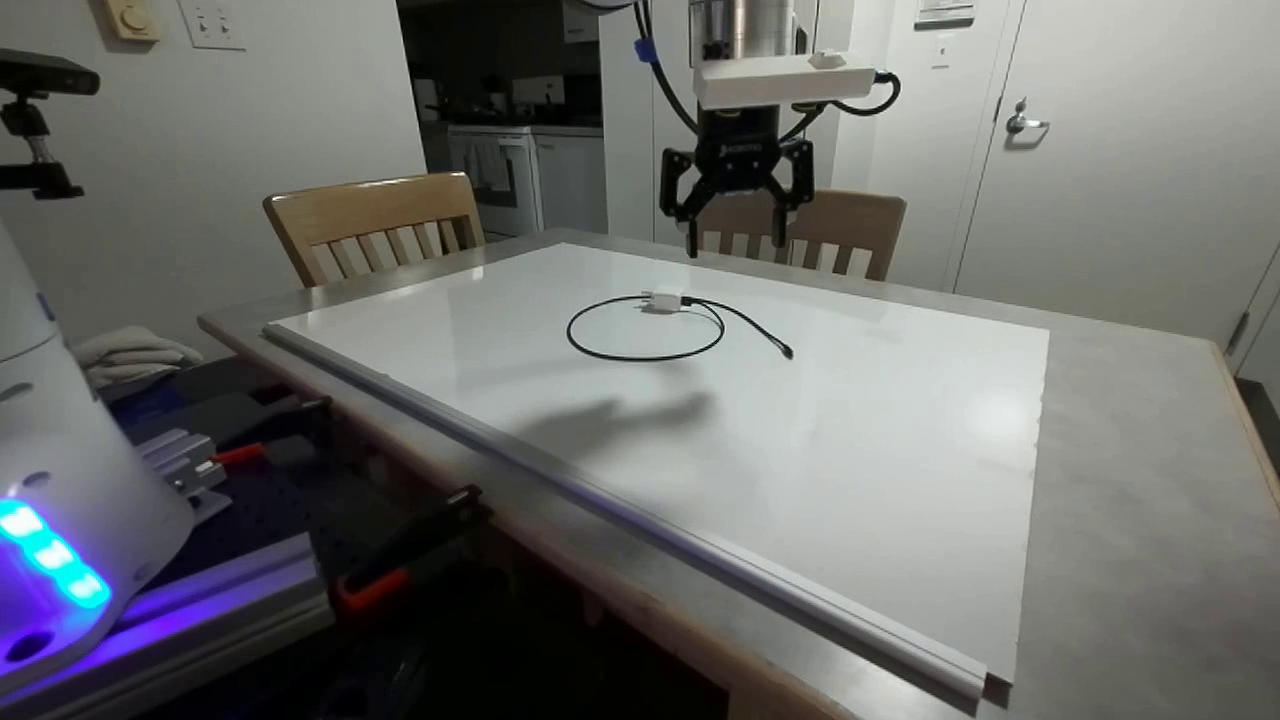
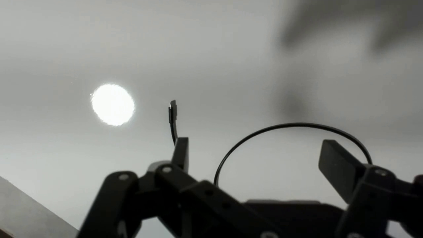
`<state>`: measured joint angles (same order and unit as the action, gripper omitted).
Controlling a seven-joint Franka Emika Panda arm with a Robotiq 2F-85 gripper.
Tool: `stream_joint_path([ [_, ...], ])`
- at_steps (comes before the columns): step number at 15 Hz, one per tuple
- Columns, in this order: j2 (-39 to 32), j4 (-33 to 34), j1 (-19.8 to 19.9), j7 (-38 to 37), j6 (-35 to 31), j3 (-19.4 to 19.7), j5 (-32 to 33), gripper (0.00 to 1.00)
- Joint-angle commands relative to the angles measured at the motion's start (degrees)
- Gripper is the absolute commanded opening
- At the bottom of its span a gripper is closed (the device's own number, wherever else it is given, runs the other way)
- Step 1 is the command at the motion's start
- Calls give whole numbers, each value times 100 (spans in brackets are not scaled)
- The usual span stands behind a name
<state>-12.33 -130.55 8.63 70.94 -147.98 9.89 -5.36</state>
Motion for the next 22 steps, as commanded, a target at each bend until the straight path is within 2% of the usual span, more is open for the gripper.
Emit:
stream_joint_path([
  [1, -397, 74, 302, 306, -556, -225, 131, 100],
  [4, -704, 124, 612, 728, -1025, -507, -141, 100],
  [7, -988, 374, 862, 1152, -923, -654, 141, 100],
  [12, -1381, 1039, 1326, 1929, -781, -971, -44, 100],
  [19, -1861, 1553, 1340, 1755, -704, -1282, -66, 100],
  [22, -1923, 1551, 1241, 1469, -519, -1166, 67, 100],
])
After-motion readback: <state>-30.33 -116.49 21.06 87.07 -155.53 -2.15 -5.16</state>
